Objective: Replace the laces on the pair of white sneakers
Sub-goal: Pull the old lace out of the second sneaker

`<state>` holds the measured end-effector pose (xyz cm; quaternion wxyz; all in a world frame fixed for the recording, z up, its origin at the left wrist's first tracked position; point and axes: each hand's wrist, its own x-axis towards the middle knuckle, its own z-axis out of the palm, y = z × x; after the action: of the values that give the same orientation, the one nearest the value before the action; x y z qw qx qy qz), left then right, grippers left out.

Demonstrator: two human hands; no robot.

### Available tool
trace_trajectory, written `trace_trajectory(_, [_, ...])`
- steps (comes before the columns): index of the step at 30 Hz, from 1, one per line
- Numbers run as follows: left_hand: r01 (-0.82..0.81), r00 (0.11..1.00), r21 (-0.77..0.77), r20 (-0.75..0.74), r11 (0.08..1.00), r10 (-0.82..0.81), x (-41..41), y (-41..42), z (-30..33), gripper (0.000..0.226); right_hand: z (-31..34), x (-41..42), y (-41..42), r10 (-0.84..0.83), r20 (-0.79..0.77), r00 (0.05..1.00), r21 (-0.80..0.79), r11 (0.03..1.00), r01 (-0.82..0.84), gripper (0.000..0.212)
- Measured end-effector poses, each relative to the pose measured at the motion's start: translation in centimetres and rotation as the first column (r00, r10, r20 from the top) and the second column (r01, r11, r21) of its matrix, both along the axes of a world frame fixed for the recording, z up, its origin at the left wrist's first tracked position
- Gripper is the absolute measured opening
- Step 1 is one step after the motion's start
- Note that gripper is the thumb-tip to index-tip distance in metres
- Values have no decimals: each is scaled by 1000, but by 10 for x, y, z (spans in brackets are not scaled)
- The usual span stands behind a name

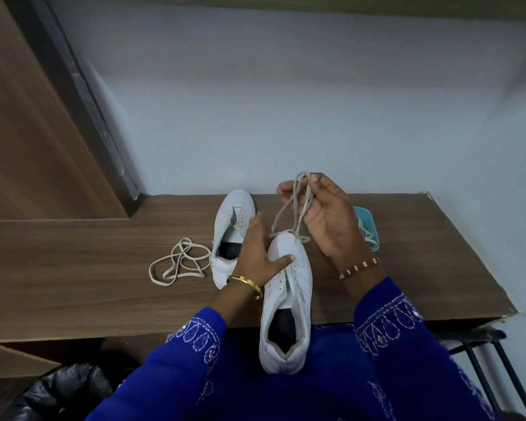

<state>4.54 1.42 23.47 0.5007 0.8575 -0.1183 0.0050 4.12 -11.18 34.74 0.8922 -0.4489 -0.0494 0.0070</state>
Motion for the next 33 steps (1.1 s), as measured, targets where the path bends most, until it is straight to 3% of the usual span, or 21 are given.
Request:
trace_trajectory(3, [103, 995, 38, -10, 994, -103, 9, -8, 1, 74, 6, -4, 8, 25, 7, 1000, 28, 999, -25, 17])
trace_trajectory(5, [138, 990, 73, 10, 988, -139, 13, -12, -2, 43, 12, -6, 8, 14, 23, 1000, 49, 999, -15, 13])
trace_trajectory(7, [134, 991, 16, -9, 991, -134, 14, -13, -7, 12, 17, -6, 5, -22, 38, 999, 63, 998, 19, 12])
trace_trajectory(10, [82, 981, -185, -160, 979, -112, 6, -14, 2, 20, 18, -4, -7, -104, 32, 994, 67, 993, 101, 11])
trace_trajectory(12, [48, 960, -342, -244, 938, -138, 5, -16, 8, 6, 16, -3, -14, -136, 0, 991, 118, 984, 135, 6])
trace_trajectory(14, [91, 935, -433, -274, 897, -226, 5, -21, 13, 40, 15, -4, -15, -128, -28, 991, 169, 977, 131, 8])
trace_trajectory(16, [151, 920, -403, -277, 903, -278, 0, -30, 16, 57, 16, -6, -9, -114, -17, 993, 186, 976, 115, 13])
trace_trajectory(19, [196, 926, -304, -255, 932, -278, -14, -45, 9, 30, 25, -12, 1, -128, 54, 990, 153, 981, 119, 9])
trace_trajectory(21, [150, 939, -274, -263, 950, -224, -19, -46, -1, 30, 30, -13, 0, -167, 83, 982, 109, 981, 158, 13])
trace_trajectory(24, [6, 938, -388, -317, 922, -139, -16, -36, -1, 32, 25, -12, -15, -281, 98, 955, -87, 953, 289, 20])
trace_trajectory(27, [-193, 910, -592, -407, 783, -83, 0, -18, 15, 46, 9, -11, -26, -418, 74, 906, -506, 767, 395, 21])
trace_trajectory(30, [-320, 872, -751, -472, 577, -132, 8, -6, 35, 57, -14, -12, -26, -445, 13, 895, -714, 623, 319, 17])
trace_trajectory(31, [-342, 864, -795, -476, 501, -165, 8, -5, 44, 53, -23, -11, -25, -433, -14, 901, -758, 593, 273, 15])
trace_trajectory(33, [-366, 854, -825, -481, 431, -197, 9, -4, 55, 38, -42, -9, -20, -414, -45, 909, -814, 543, 207, 12])
